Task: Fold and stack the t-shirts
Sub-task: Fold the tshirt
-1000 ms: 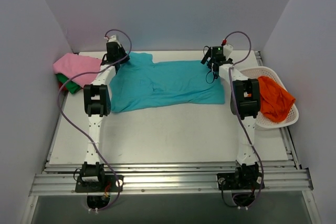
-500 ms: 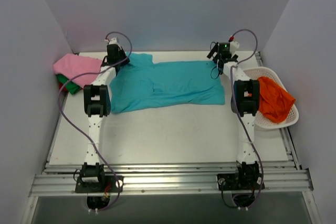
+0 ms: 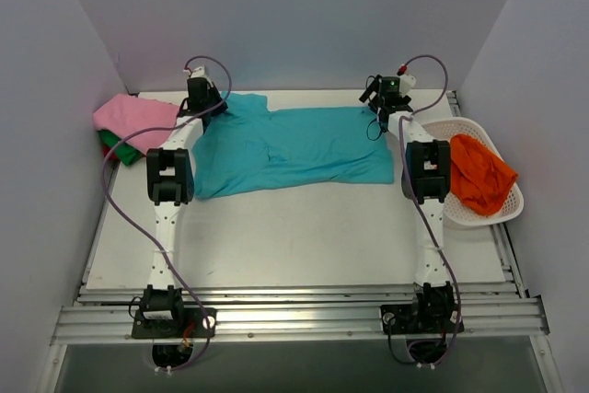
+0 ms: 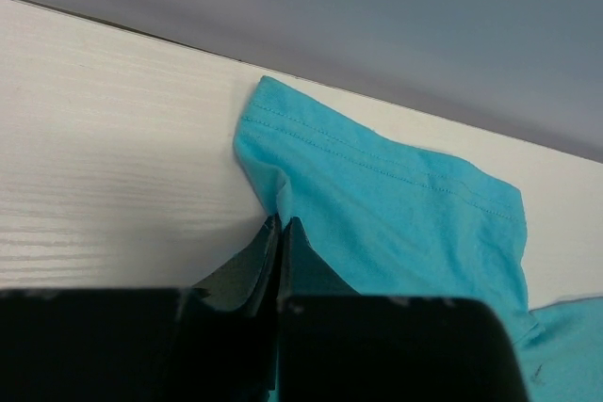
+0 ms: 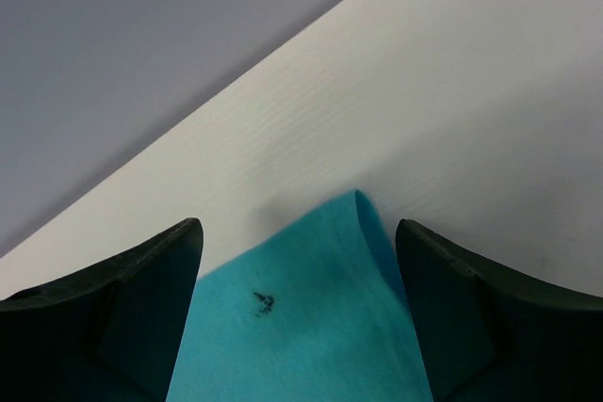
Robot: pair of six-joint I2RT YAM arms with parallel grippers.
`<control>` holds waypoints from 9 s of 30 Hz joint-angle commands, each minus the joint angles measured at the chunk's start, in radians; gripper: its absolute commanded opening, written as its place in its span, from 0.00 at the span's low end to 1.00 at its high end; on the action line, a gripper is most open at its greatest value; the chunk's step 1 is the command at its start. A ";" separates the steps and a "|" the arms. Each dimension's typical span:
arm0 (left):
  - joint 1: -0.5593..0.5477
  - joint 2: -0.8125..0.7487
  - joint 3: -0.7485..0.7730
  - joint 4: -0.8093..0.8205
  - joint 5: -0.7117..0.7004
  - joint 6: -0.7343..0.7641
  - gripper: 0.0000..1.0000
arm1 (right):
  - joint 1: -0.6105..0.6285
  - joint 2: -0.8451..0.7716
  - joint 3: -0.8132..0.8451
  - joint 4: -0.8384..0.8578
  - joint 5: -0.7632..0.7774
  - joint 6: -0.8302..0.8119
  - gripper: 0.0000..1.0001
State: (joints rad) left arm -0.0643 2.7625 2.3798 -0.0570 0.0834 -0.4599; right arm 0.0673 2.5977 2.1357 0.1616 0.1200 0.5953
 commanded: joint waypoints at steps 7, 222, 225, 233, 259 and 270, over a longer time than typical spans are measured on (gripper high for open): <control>0.003 -0.080 -0.005 0.034 0.013 0.001 0.02 | 0.011 0.061 0.046 -0.007 -0.031 0.015 0.60; -0.057 0.060 0.179 -0.403 0.507 -0.057 0.68 | 0.824 -1.133 -1.390 -0.007 0.398 0.305 0.00; -0.055 0.007 0.135 -0.486 0.461 0.010 0.94 | 0.937 -1.131 -1.379 -0.040 0.432 0.348 0.00; -0.048 -0.190 -0.045 -0.567 0.213 0.079 0.94 | 1.270 -1.088 -1.314 -0.157 0.556 0.481 0.00; -0.181 -1.340 -1.101 -0.411 -0.370 0.004 0.94 | 1.563 -0.932 -1.106 -0.695 0.886 0.821 1.00; -0.554 -1.845 -1.939 0.491 -0.182 -0.172 0.94 | 1.234 -1.504 -1.562 0.042 0.627 0.244 0.99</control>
State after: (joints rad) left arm -0.5816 1.0054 0.5976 -0.1047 -0.2203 -0.5957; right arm 1.3251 1.2285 0.6418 -0.0593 0.8215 1.0470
